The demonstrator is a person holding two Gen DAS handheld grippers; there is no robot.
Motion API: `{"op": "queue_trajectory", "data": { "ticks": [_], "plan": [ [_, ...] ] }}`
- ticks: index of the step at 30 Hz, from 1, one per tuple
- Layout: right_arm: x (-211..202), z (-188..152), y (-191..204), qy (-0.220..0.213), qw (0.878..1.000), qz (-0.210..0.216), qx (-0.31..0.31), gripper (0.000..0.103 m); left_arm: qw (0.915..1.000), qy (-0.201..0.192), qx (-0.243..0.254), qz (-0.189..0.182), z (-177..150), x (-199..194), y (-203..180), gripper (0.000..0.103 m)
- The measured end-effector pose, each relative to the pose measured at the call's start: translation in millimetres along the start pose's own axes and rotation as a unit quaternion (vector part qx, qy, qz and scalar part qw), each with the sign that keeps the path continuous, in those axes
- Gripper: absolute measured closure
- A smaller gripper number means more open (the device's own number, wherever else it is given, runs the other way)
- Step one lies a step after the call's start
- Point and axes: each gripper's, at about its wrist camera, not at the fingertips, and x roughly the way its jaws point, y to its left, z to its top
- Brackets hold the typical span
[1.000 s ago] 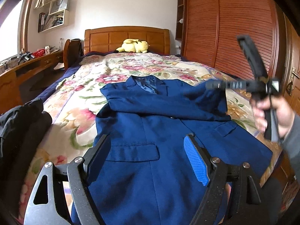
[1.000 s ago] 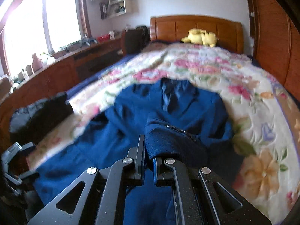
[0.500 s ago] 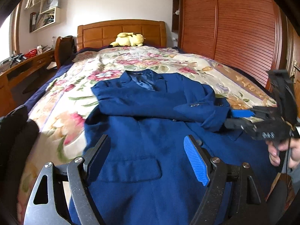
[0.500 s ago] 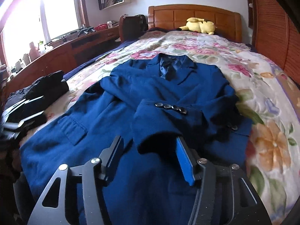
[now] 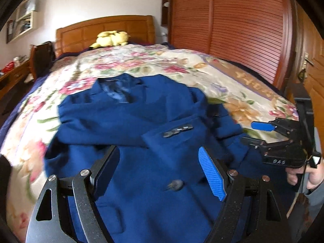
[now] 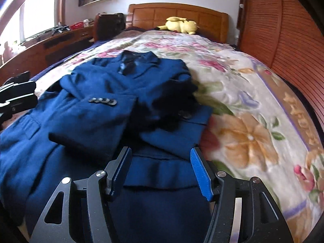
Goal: Fold large clothes
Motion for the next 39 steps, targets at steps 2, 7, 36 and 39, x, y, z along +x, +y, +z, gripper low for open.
{"op": "queue_trajectory", "data": {
  "ticks": [2,7,36,39],
  "plan": [
    [-2,-2,-4,-0.001,1.0,-0.002,0.006,0.041,0.9998,0.002,0.003,-0.019,3,4,-9,0.022],
    [-6,-12,-9,0.007,1.0,-0.009,0.018,0.041,0.9985,0.018,0.03,-0.041,0,17,-35,0.036],
    [2,-38,-26,0.009,0.998,0.029,0.061,0.041,0.9895,0.093,0.105,-0.035,-10,57,-77,0.097],
    [2,-38,-24,0.008,0.998,0.027,0.061,0.041,0.9963,0.04,0.072,-0.021,7,26,-56,0.098]
  ]
}}
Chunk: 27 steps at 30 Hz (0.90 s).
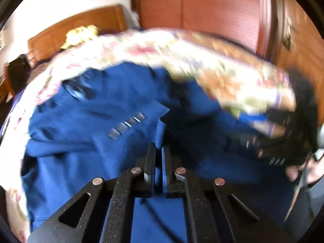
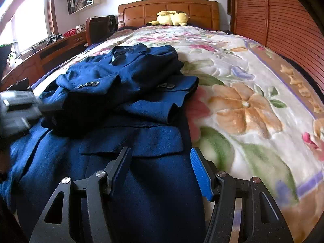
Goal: Fold large clothes
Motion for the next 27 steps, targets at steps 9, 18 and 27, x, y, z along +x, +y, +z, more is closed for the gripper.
{"op": "queue_trajectory", "data": {
  "ticks": [9,18,27],
  "plan": [
    [2,1,1,0.003,1.0,-0.004,-0.002,0.041,0.9826,-0.14,-0.093,0.078,4,-106,81,0.098],
    [3,1,2,0.006,1.0,-0.008,-0.005,0.041,0.9796,-0.061,-0.168,0.091,-68,-105,121,0.096],
    [3,1,4,0.006,1.0,-0.017,-0.012,0.041,0.9813,-0.018,-0.148,0.123,-104,-107,117,0.075]
  ]
}}
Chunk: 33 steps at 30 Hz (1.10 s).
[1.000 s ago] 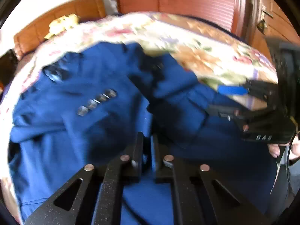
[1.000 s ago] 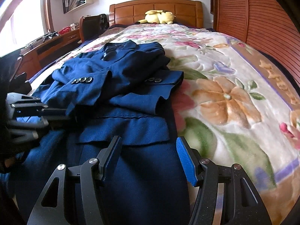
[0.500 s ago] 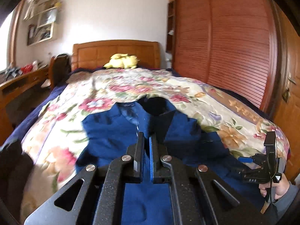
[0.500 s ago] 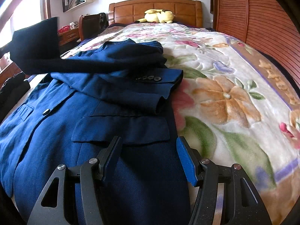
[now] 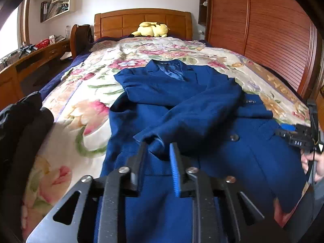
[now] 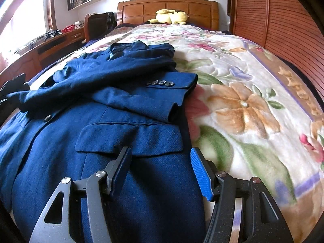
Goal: Fold large clothes
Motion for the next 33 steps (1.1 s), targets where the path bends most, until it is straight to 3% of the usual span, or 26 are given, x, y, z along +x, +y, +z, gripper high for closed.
{"op": "queue_trajectory", "data": {
  "ticks": [2,9,13,25,33],
  "plan": [
    [0,0,2,0.001,1.0,-0.003,-0.003,0.041,1.0,0.001,0.002,-0.001,-1,-3,6,0.066],
    [-10,10,12,-0.007,0.999,-0.011,-0.032,0.04,1.0,0.006,0.006,0.001,9,2,15,0.065],
    [-20,22,24,-0.025,0.999,0.019,-0.038,0.025,0.9998,0.012,0.014,0.009,22,17,20,0.065],
    [-7,36,78,-0.032,0.993,0.066,-0.088,0.025,0.9916,0.128,0.011,-0.008,25,96,32,0.065],
    [-5,35,67,-0.032,0.994,0.077,-0.066,0.025,0.9872,0.157,0.013,-0.024,19,109,28,0.065]
  ]
}}
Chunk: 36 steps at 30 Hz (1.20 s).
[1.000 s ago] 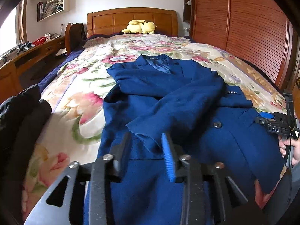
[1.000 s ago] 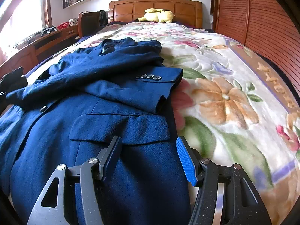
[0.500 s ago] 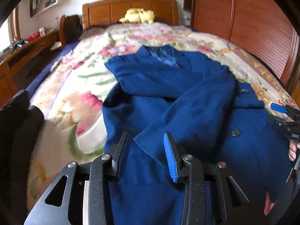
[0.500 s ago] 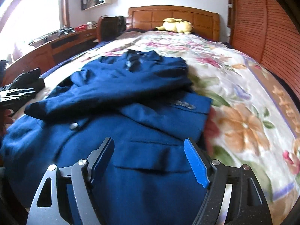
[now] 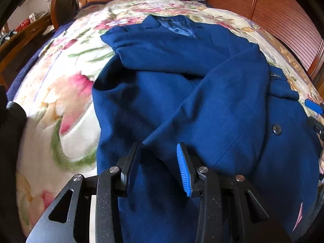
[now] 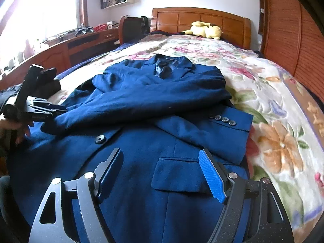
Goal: Fold large clothes
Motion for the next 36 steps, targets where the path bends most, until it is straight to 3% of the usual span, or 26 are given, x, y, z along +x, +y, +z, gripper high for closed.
{"op": "queue_trajectory", "data": {
  "ticks": [4,7,9,16,20,22,24,26,29,36],
  "plan": [
    [-7,-4,3,-0.001,1.0,0.0,0.004,0.025,0.9999,-0.014,0.006,0.0,0,-4,-3,0.068],
    [-13,-8,5,0.0,1.0,-0.006,0.004,0.025,0.9993,-0.018,0.028,-0.017,-2,-7,-12,0.095],
    [-19,-11,4,0.001,1.0,-0.007,0.006,0.025,0.9984,-0.042,0.036,-0.011,-4,-19,-17,0.103],
    [-41,-15,1,-0.001,0.999,-0.033,0.009,0.025,0.9868,-0.146,0.055,-0.042,-15,-101,-52,0.103],
    [-56,-18,0,-0.005,0.999,-0.044,0.02,0.025,0.9793,-0.179,0.083,-0.046,-27,-137,-77,0.103],
    [-64,-20,0,-0.006,0.999,-0.042,0.028,0.025,0.98,-0.174,0.088,-0.04,-25,-141,-80,0.103],
    [-73,-22,2,-0.01,0.999,-0.037,0.032,0.025,0.9843,-0.15,0.088,-0.03,-19,-132,-74,0.099],
    [-80,-24,5,-0.013,0.999,-0.039,0.032,0.025,0.9873,-0.137,0.078,-0.023,-18,-122,-67,0.068],
    [-85,-29,7,-0.014,0.999,-0.035,0.034,0.025,0.9907,-0.119,0.065,-0.002,-21,-103,-54,0.045],
    [-78,-31,11,-0.003,0.999,-0.02,0.028,0.025,0.9969,-0.07,0.028,0.023,-14,-56,-20,0.045]
  ]
}}
